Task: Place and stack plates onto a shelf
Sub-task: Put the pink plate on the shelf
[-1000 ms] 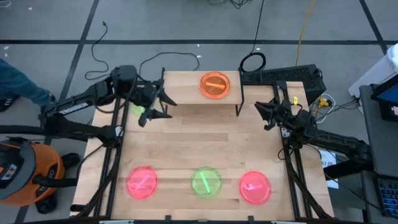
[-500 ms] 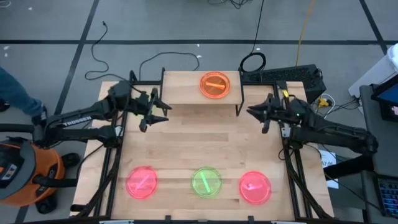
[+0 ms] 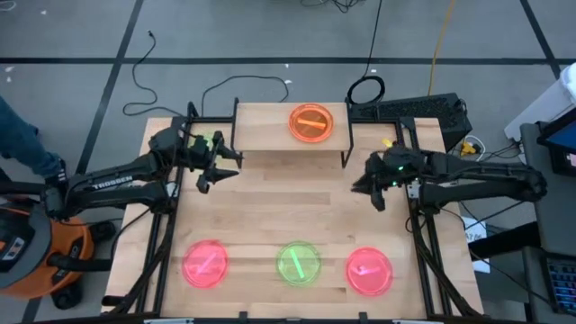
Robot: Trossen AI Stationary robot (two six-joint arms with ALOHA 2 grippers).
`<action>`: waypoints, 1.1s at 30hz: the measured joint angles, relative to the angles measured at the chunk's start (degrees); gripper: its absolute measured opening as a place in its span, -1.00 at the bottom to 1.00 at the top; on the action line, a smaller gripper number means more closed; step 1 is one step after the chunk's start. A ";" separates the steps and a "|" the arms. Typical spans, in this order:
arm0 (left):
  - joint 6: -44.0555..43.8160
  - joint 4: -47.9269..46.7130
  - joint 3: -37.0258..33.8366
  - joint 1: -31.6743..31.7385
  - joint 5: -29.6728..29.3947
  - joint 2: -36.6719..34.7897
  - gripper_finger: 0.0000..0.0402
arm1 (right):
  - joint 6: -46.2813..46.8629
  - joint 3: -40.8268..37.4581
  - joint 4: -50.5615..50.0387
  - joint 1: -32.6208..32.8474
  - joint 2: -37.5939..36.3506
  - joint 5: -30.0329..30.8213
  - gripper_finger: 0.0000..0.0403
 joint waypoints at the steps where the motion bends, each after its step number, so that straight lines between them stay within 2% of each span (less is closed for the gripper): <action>1: -0.40 -0.21 0.00 0.00 0.00 -0.34 0.20 | 1.74 0.04 -3.17 0.74 0.80 -0.04 -0.65; 4: -0.50 -0.39 0.00 -0.07 0.00 -0.59 0.20 | 6.63 -0.55 -11.77 3.67 2.99 -0.11 -0.65; 6: -0.23 -0.53 0.00 -0.07 0.00 -0.44 0.20 | 9.52 -1.70 -13.74 6.08 4.41 -0.75 -0.65; 15: 0.84 -0.99 0.00 -0.07 -0.02 -0.03 0.20 | 20.75 -8.80 2.21 15.66 8.70 -5.92 -0.61; 21: 1.17 -1.80 0.00 -0.07 -0.02 -0.03 0.20 | 25.80 -11.23 3.47 19.31 12.28 -5.74 -0.30; 26: 1.15 -1.83 0.00 -0.07 -0.02 -0.03 0.20 | 28.01 -13.82 9.36 22.36 15.01 -5.70 -0.02; 33: 1.95 -2.45 0.00 -0.07 -0.09 -0.03 0.20 | 28.45 -18.89 15.92 27.15 18.47 -2.89 0.04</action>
